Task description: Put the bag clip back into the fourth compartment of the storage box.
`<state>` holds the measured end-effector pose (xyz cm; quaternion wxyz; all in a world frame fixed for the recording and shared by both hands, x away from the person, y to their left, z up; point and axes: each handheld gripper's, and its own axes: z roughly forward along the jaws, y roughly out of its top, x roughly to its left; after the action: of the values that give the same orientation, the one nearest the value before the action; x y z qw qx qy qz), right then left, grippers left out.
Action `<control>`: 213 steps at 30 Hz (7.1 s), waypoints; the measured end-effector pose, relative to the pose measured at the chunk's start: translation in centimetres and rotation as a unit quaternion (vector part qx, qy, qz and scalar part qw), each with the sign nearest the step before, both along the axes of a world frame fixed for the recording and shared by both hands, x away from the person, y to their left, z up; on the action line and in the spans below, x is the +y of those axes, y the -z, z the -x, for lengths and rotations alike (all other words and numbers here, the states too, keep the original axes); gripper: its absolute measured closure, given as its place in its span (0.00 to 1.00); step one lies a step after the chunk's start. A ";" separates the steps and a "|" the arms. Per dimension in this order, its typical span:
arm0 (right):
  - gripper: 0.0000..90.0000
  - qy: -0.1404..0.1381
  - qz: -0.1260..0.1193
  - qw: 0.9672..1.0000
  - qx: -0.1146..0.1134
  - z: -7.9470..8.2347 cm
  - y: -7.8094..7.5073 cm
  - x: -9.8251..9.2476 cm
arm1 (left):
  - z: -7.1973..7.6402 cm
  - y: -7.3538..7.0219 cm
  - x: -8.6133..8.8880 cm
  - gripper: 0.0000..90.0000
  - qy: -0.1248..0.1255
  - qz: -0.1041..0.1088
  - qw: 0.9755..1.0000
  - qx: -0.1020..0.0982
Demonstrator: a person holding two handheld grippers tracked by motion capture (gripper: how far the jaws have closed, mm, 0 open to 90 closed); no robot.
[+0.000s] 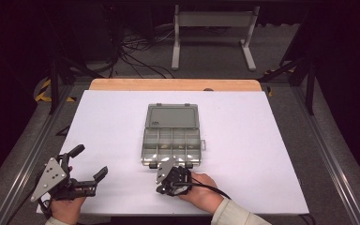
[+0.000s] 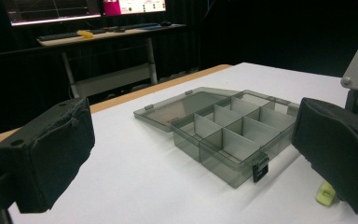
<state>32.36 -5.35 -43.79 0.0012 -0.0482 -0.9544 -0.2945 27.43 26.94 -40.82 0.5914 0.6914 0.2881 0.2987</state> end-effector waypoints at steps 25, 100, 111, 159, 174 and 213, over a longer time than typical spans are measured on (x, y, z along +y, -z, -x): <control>0.11 0.076 -0.011 0.996 -0.043 -0.5 -2.5 -2.4 | 0.0 0.0 0.0 0.00 -0.002 -0.001 1.000 0.000; 0.87 0.075 -0.047 0.994 -0.060 -2.6 -8.3 -4.5 | 0.0 0.0 0.0 0.00 -0.002 0.000 1.000 -0.001; 0.87 0.110 -0.067 0.989 -0.072 -4.5 -10.0 -5.6 | 0.0 0.0 0.0 0.00 -0.003 0.000 1.000 -0.001; 0.87 0.290 -0.072 0.953 -0.050 -11.7 -5.9 -9.5 | 0.0 0.0 0.0 0.00 -0.001 0.006 1.000 -0.001; 0.86 0.300 -0.059 0.951 -0.034 -12.0 -4.0 -9.6 | 0.0 0.1 0.1 0.00 -0.003 0.003 1.000 0.000; 0.68 0.321 -0.069 0.944 -0.022 -11.7 -3.7 -10.0 | -0.2 0.0 -0.1 0.00 0.002 0.004 1.000 0.002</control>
<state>44.09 -15.36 -40.11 -0.1112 -0.3451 -0.8654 -0.3457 27.59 26.86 -40.86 0.5945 0.6899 0.2891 0.2950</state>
